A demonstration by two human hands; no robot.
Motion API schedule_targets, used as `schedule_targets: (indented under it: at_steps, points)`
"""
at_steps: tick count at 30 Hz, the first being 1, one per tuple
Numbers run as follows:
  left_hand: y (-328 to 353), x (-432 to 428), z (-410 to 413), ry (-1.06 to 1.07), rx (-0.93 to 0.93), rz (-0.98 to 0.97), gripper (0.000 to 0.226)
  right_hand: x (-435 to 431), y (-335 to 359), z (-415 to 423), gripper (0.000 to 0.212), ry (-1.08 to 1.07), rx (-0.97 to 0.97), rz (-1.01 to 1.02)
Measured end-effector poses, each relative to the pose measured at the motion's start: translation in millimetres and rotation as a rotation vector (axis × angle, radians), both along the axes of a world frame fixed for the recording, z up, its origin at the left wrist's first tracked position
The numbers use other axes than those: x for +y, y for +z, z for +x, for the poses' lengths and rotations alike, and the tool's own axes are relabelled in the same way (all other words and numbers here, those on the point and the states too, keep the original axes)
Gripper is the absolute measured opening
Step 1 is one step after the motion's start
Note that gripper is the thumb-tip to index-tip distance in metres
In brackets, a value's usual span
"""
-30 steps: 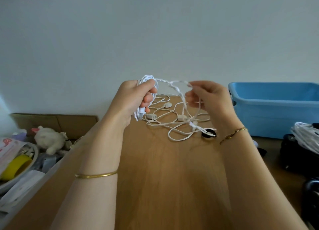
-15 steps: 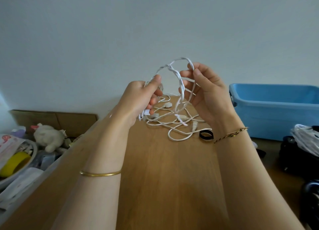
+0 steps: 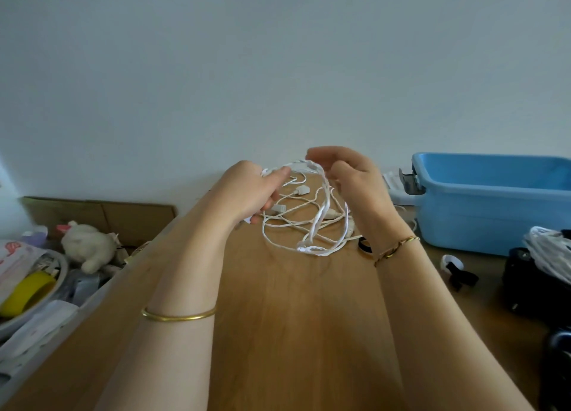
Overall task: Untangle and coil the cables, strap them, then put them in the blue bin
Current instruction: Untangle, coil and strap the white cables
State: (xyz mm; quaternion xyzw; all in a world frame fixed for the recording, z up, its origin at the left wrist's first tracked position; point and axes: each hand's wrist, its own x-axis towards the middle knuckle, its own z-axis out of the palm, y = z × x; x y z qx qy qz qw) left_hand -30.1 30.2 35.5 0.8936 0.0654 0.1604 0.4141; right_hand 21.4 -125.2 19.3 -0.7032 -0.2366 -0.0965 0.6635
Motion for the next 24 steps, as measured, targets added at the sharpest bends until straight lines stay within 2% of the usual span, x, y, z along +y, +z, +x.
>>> schedule_targets:
  at_steps: [3, 5, 7, 11, 15, 17, 19, 21, 22, 24]
  points:
    - [1.1, -0.1, -2.4, 0.019, 0.021, 0.041, 0.046, -0.2, 0.1, -3.0, 0.042, 0.174, -0.026, 0.008]
    - [1.1, 0.3, -2.7, 0.025, 0.025, 0.054, 0.046, 0.9, -4.0, -2.5, 0.035, 0.238, -0.037, -0.017]
    - [0.8, 0.2, -2.8, 0.013, 0.036, 0.044, 0.047, 2.5, -6.4, -0.9, 0.027, 0.218, -0.044, -0.027]
    - [3.8, 1.9, -6.1, -0.066, 0.120, -0.062, 0.046, 5.5, -6.2, 3.9, 0.007, 0.041, -0.106, -0.011]
    - [11.2, 9.2, -12.9, -0.196, 0.173, -0.239, 0.040, 8.5, -13.8, 8.8, 0.035, 0.039, -0.142, -0.019]
    - [14.3, 13.0, -15.4, -0.210, 0.130, -0.361, 0.039, 12.4, -18.8, 9.3, 0.038, 0.111, -0.007, 0.036]
    - [21.5, 18.4, -20.0, -0.207, 0.036, -0.564, 0.038, 6.4, -26.0, 12.1, 0.031, 0.131, 0.243, 0.139]
    - [32.6, 33.5, -29.7, -0.173, -0.101, -0.779, 0.039, -3.5, -38.5, 17.4, 0.030, 0.031, 0.400, 0.055]
    - [37.7, 42.7, -35.5, -0.135, -0.161, -0.802, 0.040, -4.6, -44.2, 19.0, 0.031, -0.001, 0.433, -0.016]
    - [41.8, 54.5, -42.9, -0.082, -0.187, -0.696, 0.040, 1.3, -48.9, 16.9, 0.031, -0.003, 0.442, -0.086]
